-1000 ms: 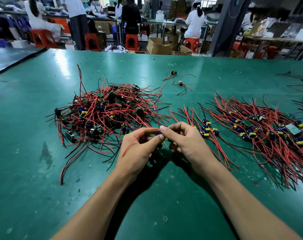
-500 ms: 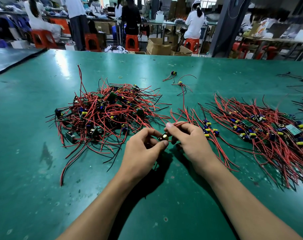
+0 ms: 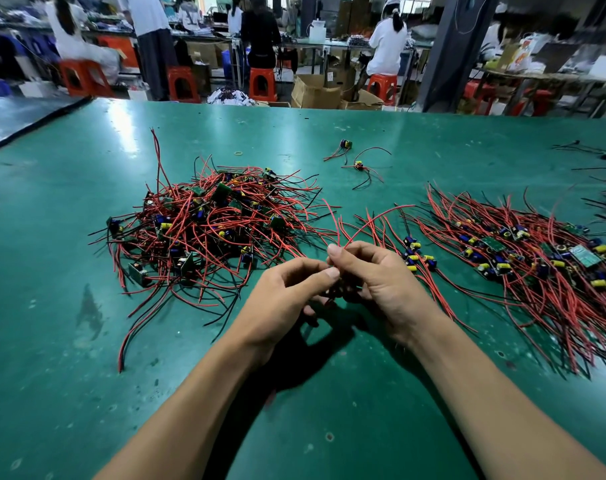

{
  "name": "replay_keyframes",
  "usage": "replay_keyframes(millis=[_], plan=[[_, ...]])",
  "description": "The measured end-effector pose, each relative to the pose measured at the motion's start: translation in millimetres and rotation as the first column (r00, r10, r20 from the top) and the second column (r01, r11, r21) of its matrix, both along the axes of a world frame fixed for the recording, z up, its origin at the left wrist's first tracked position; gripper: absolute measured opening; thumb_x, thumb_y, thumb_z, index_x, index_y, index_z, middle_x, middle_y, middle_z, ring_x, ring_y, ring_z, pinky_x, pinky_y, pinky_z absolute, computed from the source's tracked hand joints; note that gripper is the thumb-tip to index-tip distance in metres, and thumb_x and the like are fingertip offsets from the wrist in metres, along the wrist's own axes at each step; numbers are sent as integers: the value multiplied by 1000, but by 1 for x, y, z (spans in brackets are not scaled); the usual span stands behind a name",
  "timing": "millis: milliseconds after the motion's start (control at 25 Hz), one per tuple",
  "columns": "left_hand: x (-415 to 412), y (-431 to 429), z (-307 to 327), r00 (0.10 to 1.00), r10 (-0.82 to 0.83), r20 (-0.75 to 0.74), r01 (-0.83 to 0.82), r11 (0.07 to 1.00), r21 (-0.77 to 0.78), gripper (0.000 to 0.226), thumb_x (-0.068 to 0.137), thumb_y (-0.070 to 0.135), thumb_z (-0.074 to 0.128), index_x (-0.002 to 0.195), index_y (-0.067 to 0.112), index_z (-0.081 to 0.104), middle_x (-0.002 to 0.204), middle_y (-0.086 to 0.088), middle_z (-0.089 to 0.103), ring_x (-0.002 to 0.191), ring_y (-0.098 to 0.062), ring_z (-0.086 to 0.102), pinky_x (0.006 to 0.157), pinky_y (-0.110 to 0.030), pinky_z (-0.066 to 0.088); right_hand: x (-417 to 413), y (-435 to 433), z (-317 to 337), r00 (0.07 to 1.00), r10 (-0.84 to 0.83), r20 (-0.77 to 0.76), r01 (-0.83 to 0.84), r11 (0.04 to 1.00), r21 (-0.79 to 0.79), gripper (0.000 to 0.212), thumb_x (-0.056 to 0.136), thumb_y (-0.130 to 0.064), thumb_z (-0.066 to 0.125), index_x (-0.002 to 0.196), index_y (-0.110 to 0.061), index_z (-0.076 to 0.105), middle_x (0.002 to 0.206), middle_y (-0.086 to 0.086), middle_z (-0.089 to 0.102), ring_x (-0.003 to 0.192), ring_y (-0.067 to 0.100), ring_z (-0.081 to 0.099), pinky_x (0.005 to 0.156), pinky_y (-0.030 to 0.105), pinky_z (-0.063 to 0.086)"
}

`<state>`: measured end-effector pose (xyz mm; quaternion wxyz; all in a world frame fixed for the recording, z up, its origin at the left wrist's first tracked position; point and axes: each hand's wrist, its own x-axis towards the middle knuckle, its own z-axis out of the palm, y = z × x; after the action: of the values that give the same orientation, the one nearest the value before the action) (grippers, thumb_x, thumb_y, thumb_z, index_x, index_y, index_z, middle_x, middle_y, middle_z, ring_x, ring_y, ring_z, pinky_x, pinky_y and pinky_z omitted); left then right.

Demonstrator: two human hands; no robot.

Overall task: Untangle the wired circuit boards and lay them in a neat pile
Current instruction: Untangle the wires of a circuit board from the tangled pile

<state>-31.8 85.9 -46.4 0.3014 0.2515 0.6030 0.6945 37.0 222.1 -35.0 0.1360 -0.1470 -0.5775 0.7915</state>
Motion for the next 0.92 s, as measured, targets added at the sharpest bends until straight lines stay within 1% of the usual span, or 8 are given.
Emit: replay_keyframes(millis=[80, 120, 280, 400, 520, 680, 800, 920], plan=[[0, 0, 1, 1000, 10, 22, -9, 1000, -23, 5, 86, 16, 72, 84, 17, 76, 78, -3, 71, 65, -13, 59, 60, -27, 40, 0, 0, -2, 999, 44, -1, -44, 999, 28, 31, 64, -38, 90, 70, -17, 68, 77, 14, 59, 65, 20, 53, 62, 30, 48], [0, 1, 2, 999, 18, 28, -17, 999, -35, 10, 87, 13, 70, 81, 17, 77, 77, -3, 72, 64, -12, 60, 60, -27, 40, 0, -1, -3, 999, 41, 9, -42, 997, 67, 33, 62, -41, 91, 69, -18, 68, 80, 15, 58, 68, 21, 49, 65, 32, 41], [3, 3, 4, 995, 79, 67, -76, 996, -36, 17, 87, 10, 68, 74, 16, 77, 72, -5, 72, 57, -11, 60, 59, -28, 40, -1, 2, -4, 1000, 11, 14, -13, 994, 106, 28, 64, -42, 90, 67, -22, 71, 68, 2, 57, 60, 12, 40, 56, 26, 28], [4, 4, 5, 988, 122, 90, -121, 992, -21, 20, 88, 10, 67, 71, 16, 77, 71, -7, 71, 55, -12, 59, 57, -27, 39, 1, 4, -4, 1000, 19, 24, -21, 997, 73, 20, 67, -40, 82, 73, -22, 76, 69, -3, 63, 58, 9, 48, 56, 21, 34], [6, 4, 5, 984, 162, 78, -160, 987, -24, 17, 88, 10, 66, 75, 12, 77, 72, -9, 71, 59, -14, 58, 57, -26, 39, 2, 5, -4, 998, 59, 26, -61, 994, 92, 13, 70, -34, 78, 79, -24, 77, 77, -1, 68, 64, 11, 57, 64, 22, 41], [6, 2, 5, 989, 123, 85, -120, 992, -31, 19, 90, 13, 64, 76, 13, 77, 74, -11, 72, 71, -23, 54, 60, -27, 36, 4, 5, -4, 991, 132, -31, -131, 991, 30, 18, 75, -19, 76, 92, -17, 79, 85, 5, 73, 67, 12, 65, 64, 20, 53], [5, -1, 8, 993, 60, 105, -57, 998, -34, 21, 91, 13, 62, 75, 14, 75, 72, -8, 71, 65, -16, 57, 58, -22, 38, 4, 7, -5, 994, 106, -36, -105, 994, 24, 15, 71, -20, 79, 86, -18, 80, 82, 4, 74, 66, 11, 64, 64, 20, 53], [6, -1, 9, 989, 56, 139, -55, 998, -8, 24, 90, 9, 62, 71, 16, 76, 70, -8, 70, 60, -13, 57, 57, -22, 37, 3, 9, -5, 998, 60, 9, -60, 995, 82, 17, 62, -32, 83, 77, -25, 78, 77, -1, 72, 63, 9, 58, 63, 22, 45]])
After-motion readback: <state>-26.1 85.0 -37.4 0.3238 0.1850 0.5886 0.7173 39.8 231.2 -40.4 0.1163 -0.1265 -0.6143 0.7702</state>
